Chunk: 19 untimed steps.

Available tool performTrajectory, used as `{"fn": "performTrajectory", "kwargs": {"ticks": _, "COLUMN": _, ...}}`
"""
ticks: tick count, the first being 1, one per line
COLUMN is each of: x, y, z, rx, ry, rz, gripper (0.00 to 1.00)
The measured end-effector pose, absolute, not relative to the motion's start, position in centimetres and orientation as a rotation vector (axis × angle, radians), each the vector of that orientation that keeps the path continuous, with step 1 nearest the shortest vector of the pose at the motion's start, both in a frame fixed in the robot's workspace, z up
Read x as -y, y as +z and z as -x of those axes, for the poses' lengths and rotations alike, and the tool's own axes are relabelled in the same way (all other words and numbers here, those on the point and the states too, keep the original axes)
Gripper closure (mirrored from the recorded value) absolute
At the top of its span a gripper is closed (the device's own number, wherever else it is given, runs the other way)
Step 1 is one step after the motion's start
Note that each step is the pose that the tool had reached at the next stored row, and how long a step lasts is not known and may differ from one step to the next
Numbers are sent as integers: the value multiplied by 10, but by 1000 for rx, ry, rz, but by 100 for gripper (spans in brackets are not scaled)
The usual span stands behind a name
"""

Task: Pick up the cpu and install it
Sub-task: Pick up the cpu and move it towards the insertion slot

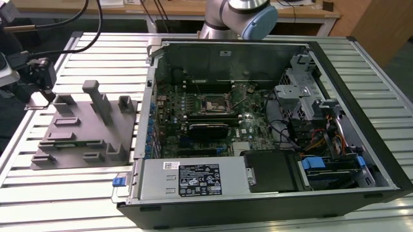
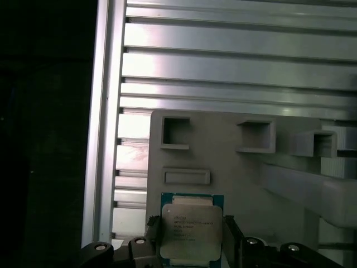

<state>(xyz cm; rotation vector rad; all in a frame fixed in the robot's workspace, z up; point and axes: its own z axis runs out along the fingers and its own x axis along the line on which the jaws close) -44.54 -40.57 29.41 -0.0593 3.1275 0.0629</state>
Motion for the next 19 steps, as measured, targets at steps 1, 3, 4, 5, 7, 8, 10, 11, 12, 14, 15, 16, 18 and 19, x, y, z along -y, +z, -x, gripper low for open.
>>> {"fn": "performTrajectory", "kwargs": {"ticks": 1, "x": 406, "y": 297, "z": 445, "rx": -3128, "ry": 63, "rz": 59, "gripper": 47}}
{"fn": "performTrajectory", "kwargs": {"ticks": 3, "x": 406, "y": 301, "z": 445, "rx": -3128, "ry": 63, "rz": 59, "gripper": 47}}
{"fn": "performTrajectory", "kwargs": {"ticks": 4, "x": 406, "y": 301, "z": 445, "rx": -3127, "ry": 63, "rz": 59, "gripper": 47}}
{"fn": "performTrajectory", "kwargs": {"ticks": 5, "x": 406, "y": 301, "z": 445, "rx": -3127, "ry": 63, "rz": 59, "gripper": 47}}
{"fn": "performTrajectory", "kwargs": {"ticks": 7, "x": 406, "y": 301, "z": 445, "rx": -3127, "ry": 63, "rz": 59, "gripper": 47}}
{"fn": "performTrajectory", "kwargs": {"ticks": 8, "x": 406, "y": 301, "z": 445, "rx": -3127, "ry": 63, "rz": 59, "gripper": 47}}
{"fn": "performTrajectory", "kwargs": {"ticks": 10, "x": 406, "y": 301, "z": 445, "rx": -3128, "ry": 63, "rz": 59, "gripper": 47}}
{"fn": "performTrajectory", "kwargs": {"ticks": 11, "x": 406, "y": 301, "z": 445, "rx": -3128, "ry": 63, "rz": 59, "gripper": 47}}
{"fn": "performTrajectory", "kwargs": {"ticks": 12, "x": 406, "y": 302, "z": 445, "rx": -3128, "ry": 62, "rz": 59, "gripper": 47}}
{"fn": "performTrajectory", "kwargs": {"ticks": 14, "x": 406, "y": 305, "z": 445, "rx": -3128, "ry": 63, "rz": 59, "gripper": 47}}
{"fn": "performTrajectory", "kwargs": {"ticks": 15, "x": 406, "y": 306, "z": 445, "rx": -3128, "ry": 63, "rz": 59, "gripper": 47}}
{"fn": "performTrajectory", "kwargs": {"ticks": 16, "x": 406, "y": 308, "z": 445, "rx": -3128, "ry": 63, "rz": 59, "gripper": 47}}
{"fn": "performTrajectory", "kwargs": {"ticks": 18, "x": 406, "y": 312, "z": 445, "rx": -3128, "ry": 63, "rz": 59, "gripper": 47}}
{"fn": "performTrajectory", "kwargs": {"ticks": 19, "x": 406, "y": 315, "z": 445, "rx": -3128, "ry": 63, "rz": 59, "gripper": 47}}
